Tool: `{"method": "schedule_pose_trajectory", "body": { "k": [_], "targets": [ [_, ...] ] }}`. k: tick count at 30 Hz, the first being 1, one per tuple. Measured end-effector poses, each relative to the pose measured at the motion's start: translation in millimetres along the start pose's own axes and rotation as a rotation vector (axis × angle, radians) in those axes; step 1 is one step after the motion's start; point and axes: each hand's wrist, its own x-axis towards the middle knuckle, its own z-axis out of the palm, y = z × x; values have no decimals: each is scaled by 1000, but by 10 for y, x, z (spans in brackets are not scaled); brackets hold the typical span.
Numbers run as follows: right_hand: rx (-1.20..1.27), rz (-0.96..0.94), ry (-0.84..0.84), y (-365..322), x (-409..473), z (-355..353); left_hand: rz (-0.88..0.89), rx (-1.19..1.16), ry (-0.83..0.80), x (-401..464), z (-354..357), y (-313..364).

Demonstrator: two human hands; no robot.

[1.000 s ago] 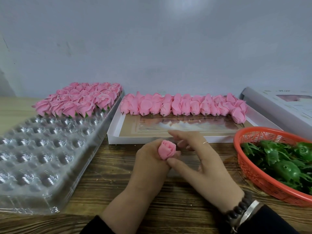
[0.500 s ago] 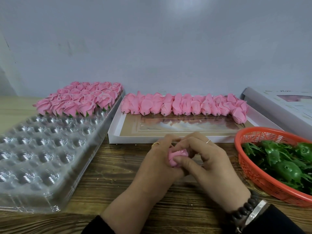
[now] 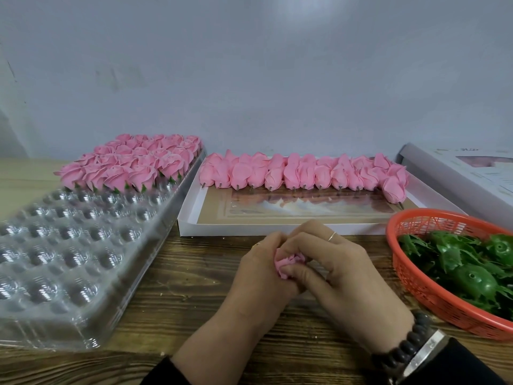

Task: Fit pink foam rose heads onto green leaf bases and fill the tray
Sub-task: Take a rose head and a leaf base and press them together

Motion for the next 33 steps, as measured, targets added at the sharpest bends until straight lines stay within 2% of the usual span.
{"method": "schedule_pose_trajectory", "body": {
  "k": [5, 10, 14, 19, 23, 29, 33],
  "targets": [
    [7, -6, 18, -13, 0, 8, 73, -6, 15, -18, -19, 41],
    [38, 22, 70, 10, 1, 18, 123, -162, 30, -24, -10, 109],
    [101, 68, 102, 35, -11, -9, 118, -254, -75, -31, -10, 111],
    [179, 149, 142, 99, -23, -41, 77, -251, -193, -18, -68, 11],
    [179, 155, 146, 110, -26, -46, 54, -131, -90, 16, -63, -49],
    [257, 168, 105, 57, -29, -13, 99, -49, -20, 2, -69, -36],
    [217, 153, 82, 26, -32, 20, 30, -3, 14, -2, -59, -38]
  ]
}}
